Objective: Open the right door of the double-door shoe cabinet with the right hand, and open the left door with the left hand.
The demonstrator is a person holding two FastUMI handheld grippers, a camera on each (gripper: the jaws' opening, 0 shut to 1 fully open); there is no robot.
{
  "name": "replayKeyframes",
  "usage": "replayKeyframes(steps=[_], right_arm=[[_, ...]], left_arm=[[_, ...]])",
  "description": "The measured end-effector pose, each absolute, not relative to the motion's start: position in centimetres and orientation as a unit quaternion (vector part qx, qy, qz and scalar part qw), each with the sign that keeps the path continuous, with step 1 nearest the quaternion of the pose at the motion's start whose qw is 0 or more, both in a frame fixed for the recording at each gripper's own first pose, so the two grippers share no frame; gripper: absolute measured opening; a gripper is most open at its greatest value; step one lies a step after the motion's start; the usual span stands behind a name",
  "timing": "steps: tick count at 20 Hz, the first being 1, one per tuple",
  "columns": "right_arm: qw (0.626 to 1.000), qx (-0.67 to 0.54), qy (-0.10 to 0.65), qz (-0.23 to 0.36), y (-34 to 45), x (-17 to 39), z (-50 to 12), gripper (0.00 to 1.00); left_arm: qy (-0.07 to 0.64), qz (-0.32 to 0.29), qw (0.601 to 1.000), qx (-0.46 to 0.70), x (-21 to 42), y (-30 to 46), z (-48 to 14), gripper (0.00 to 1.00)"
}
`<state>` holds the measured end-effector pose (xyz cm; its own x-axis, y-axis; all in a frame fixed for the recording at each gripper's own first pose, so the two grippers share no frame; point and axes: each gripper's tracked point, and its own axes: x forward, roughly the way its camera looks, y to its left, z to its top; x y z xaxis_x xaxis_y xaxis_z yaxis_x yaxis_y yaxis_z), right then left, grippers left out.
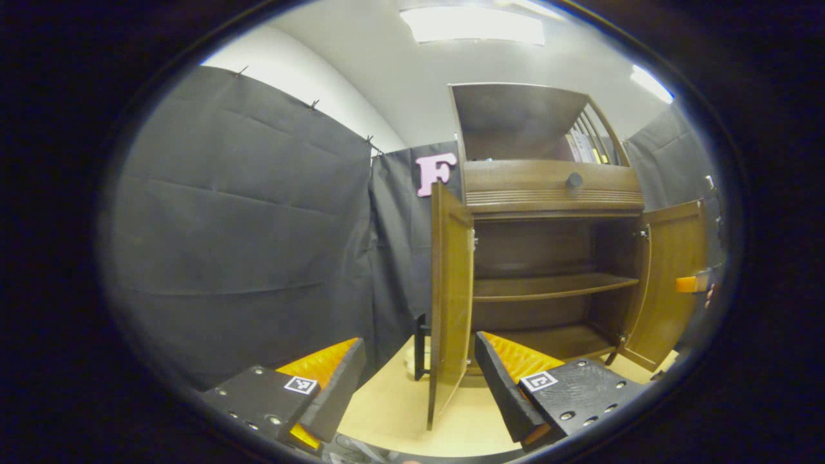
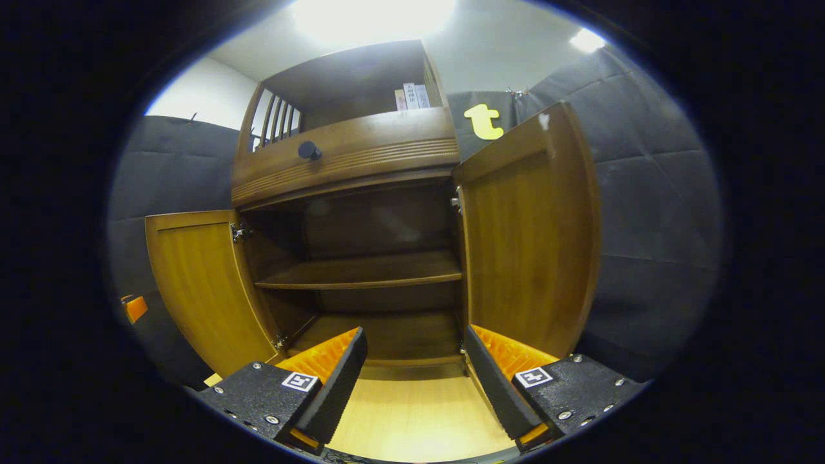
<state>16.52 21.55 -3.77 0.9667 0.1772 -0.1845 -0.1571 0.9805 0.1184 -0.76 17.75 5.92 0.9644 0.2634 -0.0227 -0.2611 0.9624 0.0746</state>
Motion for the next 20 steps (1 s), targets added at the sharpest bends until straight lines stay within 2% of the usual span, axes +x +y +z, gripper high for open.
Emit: replayKeyframes(steps=[2, 3, 4, 7, 8, 10, 11, 13, 14, 18, 20], right_arm=[[0.992, 0.042, 0.083, 0.083, 20.4, 15.8, -2.7, 0.9], [0.993, 0.037, 0.075, 0.081, 19.6, 15.5, -2.1, 0.95], [0.994, 0.034, 0.068, 0.078, 18.8, 15.2, -1.5, 0.9], [0.996, 0.042, 0.051, 0.067, 16.2, 14.1, -0.1, 0.91], [0.996, 0.044, 0.047, 0.061, 15.1, 13.6, 0.2, 0.91], [0.997, 0.045, 0.039, 0.041, 12.2, 12.4, 0.7, 0.91], [0.998, 0.045, 0.039, 0.032, 10.8, 11.8, 0.7, 0.9], [0.998, 0.051, 0.043, 0.015, 8.6, 10.8, 0.3, 0.99], [0.998, 0.051, 0.042, 0.012, 8.0, 10.5, 0.2, 0.95], [0.998, 0.042, 0.036, 0.026, 9.3, 10.3, 0.4, 0.95], [0.998, 0.045, 0.031, 0.039, 10.8, 10.4, 0.8, 0.95]], left_arm=[[0.011, 0.118, 0.992, 0.034, 0.1, 15.2, 7.1, 1.0], [0.012, 0.111, 0.993, 0.031, 0.5, 13.9, 7.4, 0.97], [0.012, 0.106, 0.994, 0.026, 1.2, 12.6, 7.5, 0.99], [0.016, 0.083, 0.996, -0.007, 3.0, 8.6, 7.8, 1.0], [0.016, 0.074, 0.997, -0.018, 3.6, 7.3, 8.0, 0.9], [0.013, 0.064, 0.997, -0.027, 4.2, 5.1, 8.6, 1.0], [0.012, 0.06, 0.998, -0.03, 4.3, 4.2, 9.0, 1.0], [0.015, 0.056, 0.998, -0.033, 4.1, 3.0, 9.3, 1.0], [0.017, 0.055, 0.998, -0.034, 4.0, 2.7, 9.3, 1.0], [0.029, 0.052, 0.998, -0.027, 3.6, 2.5, 9.1, 0.98], [0.025, 0.052, 0.998, -0.018, 3.8, 2.6, 9.2, 1.0]])
